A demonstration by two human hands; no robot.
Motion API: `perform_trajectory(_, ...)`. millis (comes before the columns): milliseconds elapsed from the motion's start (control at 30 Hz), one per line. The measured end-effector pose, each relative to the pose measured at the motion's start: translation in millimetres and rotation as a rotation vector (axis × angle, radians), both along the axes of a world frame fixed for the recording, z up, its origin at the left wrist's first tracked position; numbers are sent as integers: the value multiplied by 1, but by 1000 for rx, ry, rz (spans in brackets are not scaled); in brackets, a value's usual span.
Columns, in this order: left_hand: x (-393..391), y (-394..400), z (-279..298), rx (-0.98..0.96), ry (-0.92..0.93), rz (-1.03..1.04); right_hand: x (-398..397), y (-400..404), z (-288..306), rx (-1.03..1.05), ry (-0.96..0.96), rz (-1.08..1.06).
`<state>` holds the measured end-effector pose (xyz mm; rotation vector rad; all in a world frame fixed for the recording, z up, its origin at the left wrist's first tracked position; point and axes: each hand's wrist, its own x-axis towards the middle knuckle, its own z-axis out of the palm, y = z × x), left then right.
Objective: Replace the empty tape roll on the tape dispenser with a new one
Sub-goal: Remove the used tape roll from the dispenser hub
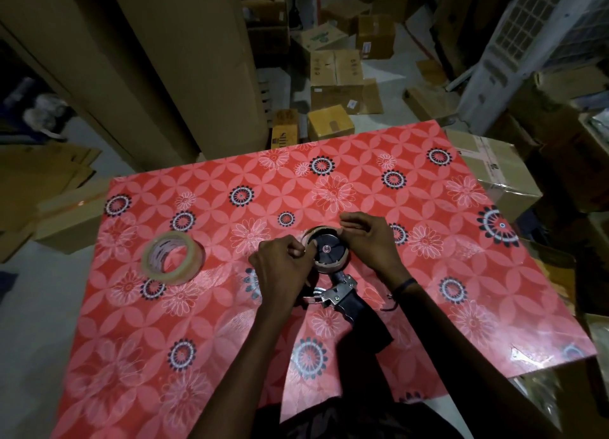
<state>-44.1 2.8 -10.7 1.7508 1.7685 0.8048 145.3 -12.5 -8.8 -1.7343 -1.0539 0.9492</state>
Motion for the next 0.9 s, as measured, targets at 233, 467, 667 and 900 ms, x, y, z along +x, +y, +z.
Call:
perform_trajectory(233, 8, 17, 4, -37, 39, 13, -9, -14, -9, -6, -238, -52)
perform_trajectory(467, 14, 25, 4, -67, 35, -132, -17, -8, -10, 12, -299, -73)
perform_trajectory(667, 13, 27, 6, -83, -42, -97, -12, 1, -8, 17, -318, -78)
perform_trajectory(900, 16, 21, 4, -89, -71, -19, -15, 4, -2, 30, -304, -78)
